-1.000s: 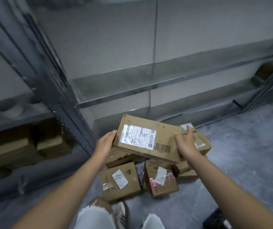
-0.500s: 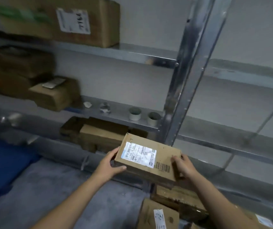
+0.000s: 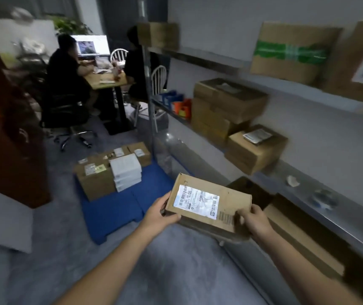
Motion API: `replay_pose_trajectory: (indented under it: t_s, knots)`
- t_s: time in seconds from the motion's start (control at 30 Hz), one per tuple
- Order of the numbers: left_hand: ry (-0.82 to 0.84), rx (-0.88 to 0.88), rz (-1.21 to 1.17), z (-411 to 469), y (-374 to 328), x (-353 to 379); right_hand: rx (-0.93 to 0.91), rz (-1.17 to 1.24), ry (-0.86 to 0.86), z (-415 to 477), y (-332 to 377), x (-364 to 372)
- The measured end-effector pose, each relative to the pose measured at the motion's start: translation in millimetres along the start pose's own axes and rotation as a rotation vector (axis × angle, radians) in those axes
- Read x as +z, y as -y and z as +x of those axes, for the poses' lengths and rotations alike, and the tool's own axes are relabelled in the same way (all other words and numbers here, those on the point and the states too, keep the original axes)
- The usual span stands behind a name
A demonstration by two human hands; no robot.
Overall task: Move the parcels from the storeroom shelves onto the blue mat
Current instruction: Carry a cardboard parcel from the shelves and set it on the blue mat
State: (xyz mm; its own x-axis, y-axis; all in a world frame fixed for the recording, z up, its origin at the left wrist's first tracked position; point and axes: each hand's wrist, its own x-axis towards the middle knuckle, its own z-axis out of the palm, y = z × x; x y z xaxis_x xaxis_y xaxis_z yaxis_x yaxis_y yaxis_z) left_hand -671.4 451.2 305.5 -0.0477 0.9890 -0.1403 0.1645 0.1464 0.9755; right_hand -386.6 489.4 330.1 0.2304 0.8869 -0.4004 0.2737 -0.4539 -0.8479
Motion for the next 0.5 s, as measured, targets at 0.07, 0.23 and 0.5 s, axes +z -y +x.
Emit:
replay_pose_trajectory:
  t_s: [0.07, 0.23, 0.5]
  knots:
    - [-0.059, -0.022, -0.027, 17.0, 5.3, -21.9, -0.012, -0.028, 0.049, 23.6, 19.0, 32.1]
    - [-0.181, -0.066, -0.039, 75.5, 15.8, -62.0, -0.055, -0.074, 0.149, 98.0, 65.8, 98.4]
    - [-0.321, -0.097, -0.017, 222.2, 8.0, -113.1, -0.016, -0.194, 0.308, 251.9, 141.6, 185.7]
